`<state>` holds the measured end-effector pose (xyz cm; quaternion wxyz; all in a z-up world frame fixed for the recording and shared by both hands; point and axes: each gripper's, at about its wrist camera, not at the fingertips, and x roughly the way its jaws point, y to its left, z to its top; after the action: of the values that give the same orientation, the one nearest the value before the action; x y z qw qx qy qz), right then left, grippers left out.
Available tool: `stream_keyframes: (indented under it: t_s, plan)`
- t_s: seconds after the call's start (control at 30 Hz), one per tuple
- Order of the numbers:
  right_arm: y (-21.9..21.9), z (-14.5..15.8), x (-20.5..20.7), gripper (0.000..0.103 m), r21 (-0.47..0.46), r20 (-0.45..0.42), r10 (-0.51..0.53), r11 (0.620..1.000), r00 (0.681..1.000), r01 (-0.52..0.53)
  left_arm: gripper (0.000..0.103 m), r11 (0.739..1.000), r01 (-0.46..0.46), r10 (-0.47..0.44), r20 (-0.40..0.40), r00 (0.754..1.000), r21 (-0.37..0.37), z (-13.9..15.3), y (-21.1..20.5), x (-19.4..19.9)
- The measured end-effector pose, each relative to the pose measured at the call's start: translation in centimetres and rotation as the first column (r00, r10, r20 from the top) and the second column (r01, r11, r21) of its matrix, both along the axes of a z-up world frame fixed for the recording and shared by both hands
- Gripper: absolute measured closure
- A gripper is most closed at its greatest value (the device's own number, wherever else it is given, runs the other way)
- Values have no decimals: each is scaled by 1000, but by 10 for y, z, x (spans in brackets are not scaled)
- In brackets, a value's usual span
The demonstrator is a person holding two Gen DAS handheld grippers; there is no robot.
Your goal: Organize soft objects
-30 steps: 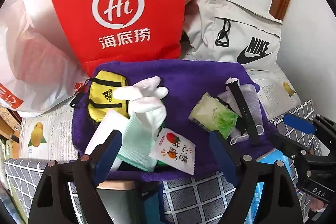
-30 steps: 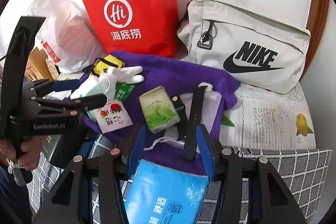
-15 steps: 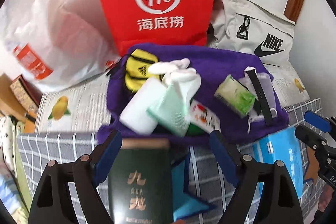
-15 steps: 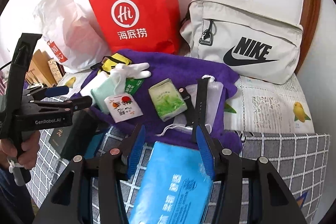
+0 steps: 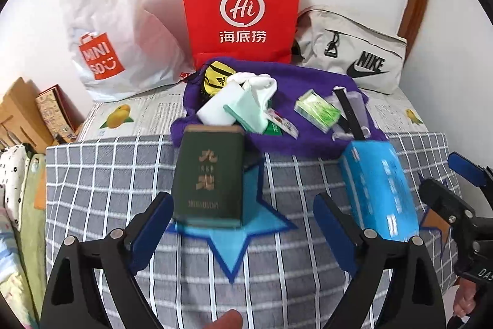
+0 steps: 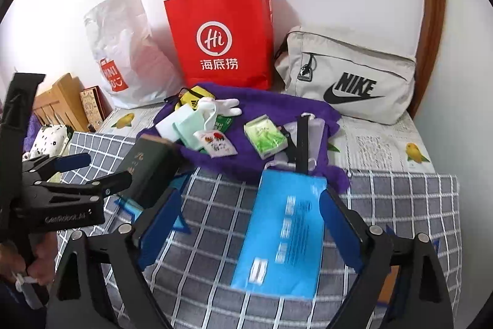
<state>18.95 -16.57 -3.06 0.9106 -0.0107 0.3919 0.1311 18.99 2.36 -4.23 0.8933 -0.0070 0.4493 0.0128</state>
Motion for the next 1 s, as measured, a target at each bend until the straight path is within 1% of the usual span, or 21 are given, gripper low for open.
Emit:
stream_keyframes:
  t_s: [0.13, 0.33, 0.5, 0.6, 0.8, 1.0]
  plan:
    - [-3, -3, -26, 12, 27, -15, -1, 1000, 1000, 1, 11, 1000, -4, 3, 24, 1000, 7, 3, -6, -33]
    - [-9, -3, -65, 9, 17, 14, -7, 1000, 1000, 7, 11, 1000, -6, 5, 54, 999, 8, 5, -15, -80]
    - [-18, -1, -93, 9, 21, 27, -23, 1000, 999, 22, 11, 1000, 0, 0, 94, 996, 5, 13, -21, -111]
    - [-21, 0, -104, 9, 14, 34, -21, 1000, 999, 20, 11, 1000, 2, -4, 119, 993, 24, 18, -26, -123]
    - [-26, 5, -119, 9, 21, 48, -24, 999, 999, 23, 11, 1000, 11, -13, 147, 989, 13, 27, -29, -136]
    - [-28, 6, -125, 9, 16, 56, -28, 1000, 998, 27, 11, 1000, -5, 4, 157, 988, 12, 29, -27, -143]
